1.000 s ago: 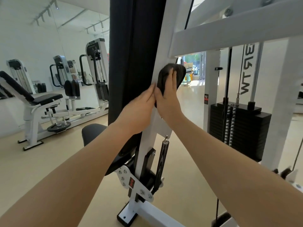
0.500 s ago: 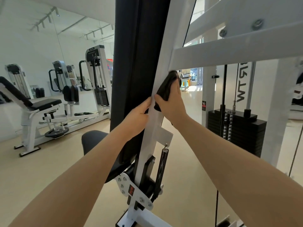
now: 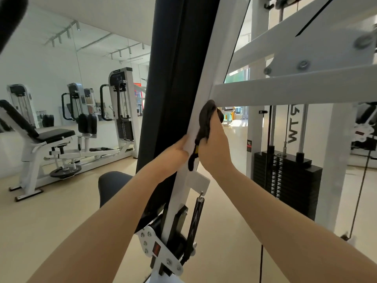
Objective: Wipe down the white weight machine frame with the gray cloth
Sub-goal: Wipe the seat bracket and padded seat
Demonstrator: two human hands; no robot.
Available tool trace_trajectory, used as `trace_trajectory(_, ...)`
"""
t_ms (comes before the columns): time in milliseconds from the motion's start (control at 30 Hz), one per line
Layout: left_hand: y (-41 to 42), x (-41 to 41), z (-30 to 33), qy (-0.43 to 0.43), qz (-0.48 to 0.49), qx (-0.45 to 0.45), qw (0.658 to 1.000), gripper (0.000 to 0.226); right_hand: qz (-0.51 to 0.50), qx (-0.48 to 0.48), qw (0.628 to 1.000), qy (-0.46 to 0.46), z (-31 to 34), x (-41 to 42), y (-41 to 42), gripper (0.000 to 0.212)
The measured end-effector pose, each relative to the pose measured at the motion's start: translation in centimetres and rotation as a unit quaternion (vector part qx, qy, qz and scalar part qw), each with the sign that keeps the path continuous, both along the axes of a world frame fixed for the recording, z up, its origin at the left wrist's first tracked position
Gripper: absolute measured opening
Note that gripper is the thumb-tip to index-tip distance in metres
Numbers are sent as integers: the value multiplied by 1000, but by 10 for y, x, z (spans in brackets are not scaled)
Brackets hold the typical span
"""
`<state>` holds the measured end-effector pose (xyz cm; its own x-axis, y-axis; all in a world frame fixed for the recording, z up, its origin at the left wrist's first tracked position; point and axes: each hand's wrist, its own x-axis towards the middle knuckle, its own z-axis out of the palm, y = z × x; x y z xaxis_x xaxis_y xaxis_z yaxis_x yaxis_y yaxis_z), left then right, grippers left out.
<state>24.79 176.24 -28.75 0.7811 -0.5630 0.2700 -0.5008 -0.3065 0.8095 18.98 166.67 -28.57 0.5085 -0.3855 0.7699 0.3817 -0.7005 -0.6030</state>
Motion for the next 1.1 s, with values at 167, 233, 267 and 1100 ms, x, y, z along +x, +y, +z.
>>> trace_trajectory(167, -1, -20, 35, -82, 9, -55, 995, 54, 12, 89, 989, -114, 43, -28, 10, 42)
trace_trajectory(233, 1, -26, 48, -127, -4, -78, 989, 66, 8, 96, 984, -153, 66, -35, 7, 37)
trace_trajectory(267, 1, -28, 55, -140, -14, -88, 986, 69, -3, 83, 982, -172, 79, -39, 4, 39)
trace_trajectory(1100, -35, -28, 93, -291, -9, -33, 956, 50, -287, -525, 793, 110, 133, -16, -61, 50)
